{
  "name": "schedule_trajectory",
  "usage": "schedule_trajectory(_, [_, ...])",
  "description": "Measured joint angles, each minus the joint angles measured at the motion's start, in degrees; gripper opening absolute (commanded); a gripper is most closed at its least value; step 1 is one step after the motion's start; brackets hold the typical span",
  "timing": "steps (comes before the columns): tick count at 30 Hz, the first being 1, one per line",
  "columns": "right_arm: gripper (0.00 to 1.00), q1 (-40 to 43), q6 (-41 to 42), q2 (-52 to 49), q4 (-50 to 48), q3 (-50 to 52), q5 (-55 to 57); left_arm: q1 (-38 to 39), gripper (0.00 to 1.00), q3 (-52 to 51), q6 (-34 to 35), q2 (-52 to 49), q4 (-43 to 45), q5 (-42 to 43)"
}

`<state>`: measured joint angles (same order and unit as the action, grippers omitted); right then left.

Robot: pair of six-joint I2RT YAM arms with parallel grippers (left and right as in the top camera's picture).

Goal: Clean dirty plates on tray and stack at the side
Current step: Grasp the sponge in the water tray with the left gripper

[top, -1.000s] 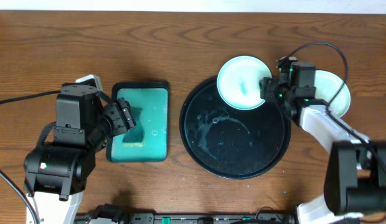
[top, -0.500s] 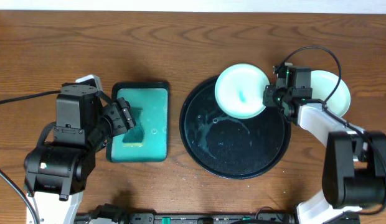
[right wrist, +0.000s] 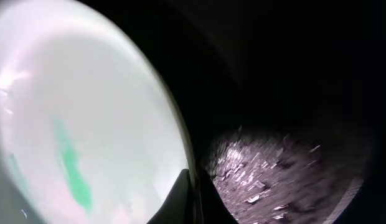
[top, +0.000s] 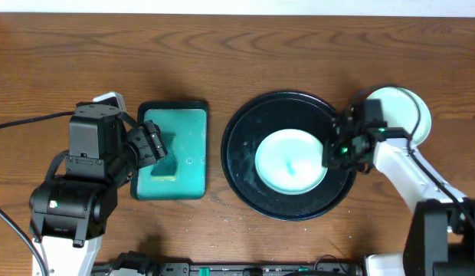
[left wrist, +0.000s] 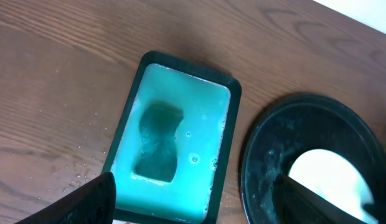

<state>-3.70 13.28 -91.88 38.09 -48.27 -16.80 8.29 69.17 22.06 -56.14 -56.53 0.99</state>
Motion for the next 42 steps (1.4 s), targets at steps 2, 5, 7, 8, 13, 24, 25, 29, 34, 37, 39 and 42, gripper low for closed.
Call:
schedule_trajectory(2, [0.32,-0.24,2.99,-1.66,-0.72,1.66,-0.26,0.00,0.80,0.00,0.00,0.00,0.04,0.00])
schedule_trajectory(5, [0.25,-0.17,4.55,-1.77,-3.15,1.84,-1.42,0.00,0.80,0.00,0.00,0.00,1.33,0.00])
schedule_trajectory(7, [0.26,-0.07,4.07,-1.79,-3.45,1.79,-1.46,0.00,0.80,0.00,0.00,-0.02,1.51,0.00])
schedule_trajectory(8, [0.27,-0.04,3.39,-1.79,-3.19,1.51,-1.38,0.00,0.80,0.00,0.00,-0.09,1.20,0.00])
schedule_trajectory(13, [0.26,0.35,-1.73,0.17,0.48,-2.51,-0.76,0.00,0.80,-0.11,-0.02,-3.06,-2.73,0.00])
schedule_trajectory(24, [0.27,0.35,-4.81,7.50,3.48,-5.66,1.68,-0.11,0.79,-3.30,0.57,-26.16,-3.54,2.82])
schedule_trajectory(25, [0.27,0.35,-4.83,7.50,3.87,-5.66,2.21,-0.37,0.78,-3.30,1.18,-27.96,-3.45,2.25])
schedule_trajectory(29, [0.19,0.35,-5.01,7.50,4.76,-5.66,3.63,-2.47,0.60,-3.30,3.48,-35.85,-0.35,1.22])
schedule_trajectory(34, [0.19,0.35,-5.01,7.50,4.83,-5.66,4.24,-4.72,0.46,-3.30,3.54,-46.75,3.61,2.69])
schedule_trajectory(37, [0.20,0.35,-5.01,7.50,4.85,-5.66,4.44,-4.70,0.32,-3.30,3.54,-50.93,5.38,3.85])
schedule_trajectory(39, [0.21,0.35,-4.98,7.50,4.90,-5.66,4.70,-4.72,0.07,-3.23,3.54,-51.54,6.01,4.57])
schedule_trajectory(42, [0.22,0.35,-3.58,7.50,5.40,-5.66,6.64,-4.50,0.08,-3.04,2.71,-51.56,6.62,6.19])
